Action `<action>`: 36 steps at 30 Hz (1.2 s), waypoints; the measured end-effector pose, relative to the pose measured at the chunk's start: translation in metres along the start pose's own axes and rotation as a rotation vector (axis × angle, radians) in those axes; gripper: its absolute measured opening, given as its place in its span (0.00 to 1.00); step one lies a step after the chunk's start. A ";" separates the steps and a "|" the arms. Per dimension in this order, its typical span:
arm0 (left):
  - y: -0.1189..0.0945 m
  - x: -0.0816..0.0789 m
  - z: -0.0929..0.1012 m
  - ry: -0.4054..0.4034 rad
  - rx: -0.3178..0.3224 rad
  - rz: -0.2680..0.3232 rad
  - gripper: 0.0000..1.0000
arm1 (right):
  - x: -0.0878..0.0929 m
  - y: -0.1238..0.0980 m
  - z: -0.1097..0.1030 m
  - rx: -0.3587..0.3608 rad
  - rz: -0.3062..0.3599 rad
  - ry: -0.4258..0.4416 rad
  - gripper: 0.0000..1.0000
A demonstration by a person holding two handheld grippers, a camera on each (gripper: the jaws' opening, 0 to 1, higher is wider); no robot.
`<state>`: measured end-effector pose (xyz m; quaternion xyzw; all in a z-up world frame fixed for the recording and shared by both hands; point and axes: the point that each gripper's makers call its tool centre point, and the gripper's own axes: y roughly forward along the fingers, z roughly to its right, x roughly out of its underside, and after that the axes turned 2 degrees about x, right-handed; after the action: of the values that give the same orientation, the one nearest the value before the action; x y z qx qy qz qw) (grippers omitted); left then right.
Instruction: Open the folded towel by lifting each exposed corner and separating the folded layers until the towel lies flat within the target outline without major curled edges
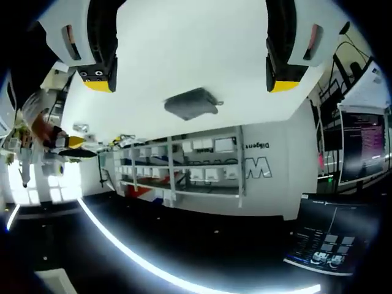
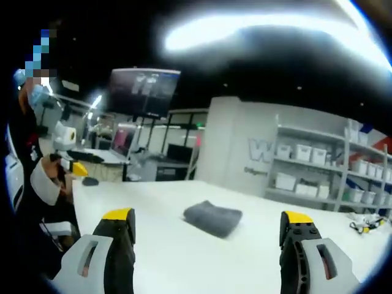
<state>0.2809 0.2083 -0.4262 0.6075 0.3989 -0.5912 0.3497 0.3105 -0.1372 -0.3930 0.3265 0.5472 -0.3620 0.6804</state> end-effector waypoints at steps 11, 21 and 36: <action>-0.001 0.007 -0.002 -0.004 -0.007 -0.012 1.00 | 0.007 0.000 -0.002 0.005 -0.010 -0.004 1.00; -0.008 0.007 -0.001 0.007 -0.019 -0.013 1.00 | 0.013 -0.003 -0.012 -0.008 0.006 -0.002 1.00; -0.005 0.009 -0.001 0.006 -0.018 -0.018 1.00 | 0.021 0.000 -0.009 -0.006 -0.004 0.007 1.00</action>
<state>0.2766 0.2117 -0.4347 0.6024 0.4107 -0.5888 0.3488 0.3088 -0.1328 -0.4154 0.3247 0.5515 -0.3603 0.6787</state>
